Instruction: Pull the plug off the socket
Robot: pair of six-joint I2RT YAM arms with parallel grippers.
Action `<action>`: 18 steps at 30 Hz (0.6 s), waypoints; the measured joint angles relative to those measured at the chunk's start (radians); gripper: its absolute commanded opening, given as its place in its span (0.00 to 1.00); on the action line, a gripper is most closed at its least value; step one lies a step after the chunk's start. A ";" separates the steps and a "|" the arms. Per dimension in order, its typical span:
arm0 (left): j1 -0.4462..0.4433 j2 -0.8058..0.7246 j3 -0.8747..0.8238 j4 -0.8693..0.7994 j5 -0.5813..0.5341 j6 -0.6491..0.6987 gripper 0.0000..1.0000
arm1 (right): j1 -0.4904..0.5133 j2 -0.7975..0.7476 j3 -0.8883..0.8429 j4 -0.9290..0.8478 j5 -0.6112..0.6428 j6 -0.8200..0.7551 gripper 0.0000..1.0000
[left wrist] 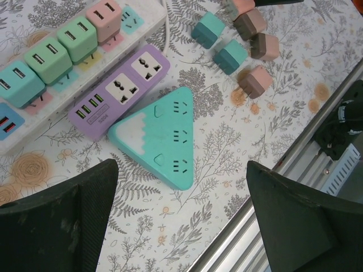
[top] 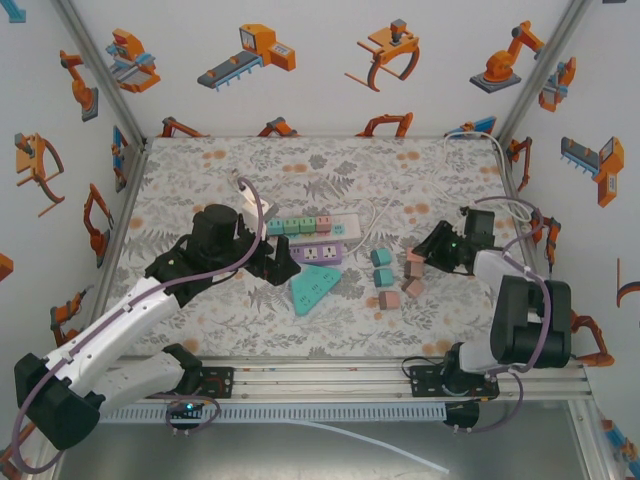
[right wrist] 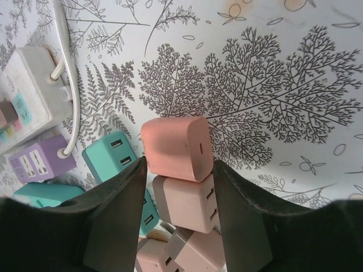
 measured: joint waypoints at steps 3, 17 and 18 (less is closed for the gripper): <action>0.000 -0.005 -0.003 -0.003 -0.032 -0.002 0.86 | 0.000 -0.045 0.015 -0.038 0.019 -0.014 0.50; 0.118 -0.054 -0.053 -0.023 -0.276 -0.114 0.87 | 0.284 -0.283 0.182 -0.075 0.117 -0.262 0.50; 0.145 -0.052 -0.055 -0.023 -0.285 -0.120 0.87 | 0.326 -0.280 0.200 -0.069 0.122 -0.307 0.50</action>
